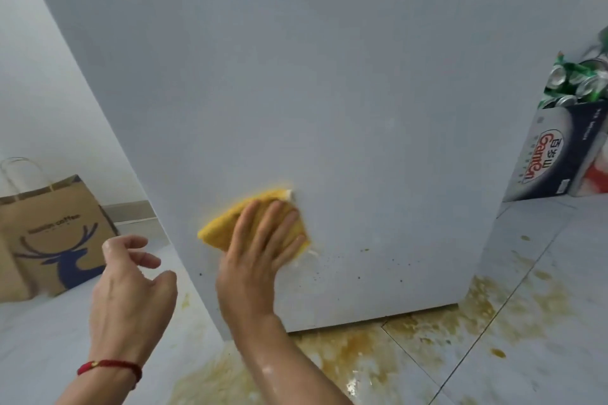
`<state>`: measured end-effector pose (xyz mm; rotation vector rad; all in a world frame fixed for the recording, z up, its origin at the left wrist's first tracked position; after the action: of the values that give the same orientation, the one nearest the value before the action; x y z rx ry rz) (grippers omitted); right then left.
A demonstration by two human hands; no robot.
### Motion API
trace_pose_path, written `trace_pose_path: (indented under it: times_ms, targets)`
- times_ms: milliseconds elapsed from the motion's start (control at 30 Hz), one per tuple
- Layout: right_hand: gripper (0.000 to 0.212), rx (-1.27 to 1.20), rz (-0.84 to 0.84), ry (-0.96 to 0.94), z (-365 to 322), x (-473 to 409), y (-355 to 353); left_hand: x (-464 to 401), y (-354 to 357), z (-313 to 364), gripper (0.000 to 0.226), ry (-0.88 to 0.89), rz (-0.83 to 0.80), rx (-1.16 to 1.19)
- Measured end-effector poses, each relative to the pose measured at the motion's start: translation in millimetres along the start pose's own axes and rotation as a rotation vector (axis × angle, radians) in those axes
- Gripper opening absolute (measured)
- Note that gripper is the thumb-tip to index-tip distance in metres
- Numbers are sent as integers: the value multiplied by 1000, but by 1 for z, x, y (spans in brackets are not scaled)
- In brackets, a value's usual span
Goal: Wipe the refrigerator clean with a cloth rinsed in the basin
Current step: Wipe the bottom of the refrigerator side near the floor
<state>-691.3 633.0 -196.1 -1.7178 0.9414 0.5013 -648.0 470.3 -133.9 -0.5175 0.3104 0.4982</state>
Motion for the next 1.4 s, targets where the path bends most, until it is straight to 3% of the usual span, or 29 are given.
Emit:
trace_pose_path:
  times_ms: [100, 167, 267, 400, 500, 567, 667, 800, 900, 1000, 1100, 1200, 1267, 1400]
  targets:
    - [81, 166, -16, -312, 3, 14, 13, 2, 3, -7, 46, -54, 9, 10]
    - [80, 154, -3, -265, 60, 2, 7, 5, 11, -6, 44, -78, -4, 36]
    - [84, 5, 1, 140, 189, -34, -14, 7, 22, -4, 43, -83, -33, 55]
    - [90, -422, -38, 837, 353, -72, -33, 9, 26, -11, 44, -120, -56, 34]
    - [83, -633, -93, 1270, 389, -61, -23, 5, 24, -22, 43, -195, -77, 32]
    - [81, -642, -83, 1321, 364, -48, -16, 4, 28, -30, 42, -262, -101, 61]
    - [83, -601, -112, 1096, 263, -27, -3, 3, 30, -47, 39, -389, -73, 161]
    - [77, -271, -131, 538, 90, 8, 10, 11, 30, -75, 37, -545, -93, 285]
    - [75, 24, -120, -89, -10, 32, 30, 11, 19, -90, 29, -602, -39, 338]
    - [84, 203, -48, -739, -61, 66, 50, 11, 11, -102, 25, -598, 5, 295]
    - [83, 306, -14, -1040, -46, 72, 60, 17, 13, -107, 28, -607, 11, 250]
    - [96, 398, -11, -1004, 24, 59, 59, 24, 24, -108, 29, -624, -17, 229]
    - [97, 434, -36, -806, 93, 46, 49, 27, 31, -107, 29, -634, -48, 229]
    - [74, 274, -104, -236, 195, 27, 19, 23, 31, -109, 29, -631, -67, 229]
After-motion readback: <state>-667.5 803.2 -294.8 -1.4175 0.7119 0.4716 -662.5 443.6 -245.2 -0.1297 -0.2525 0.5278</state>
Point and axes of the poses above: each hand's wrist, its own x-axis away from the middle knuckle, its own y-axis out of the palm, z = x × y, the point moved 9 cm from there along -x, towards the middle knuckle, and after that the axes turned 14 degrees about x, right-handed, at the moved point
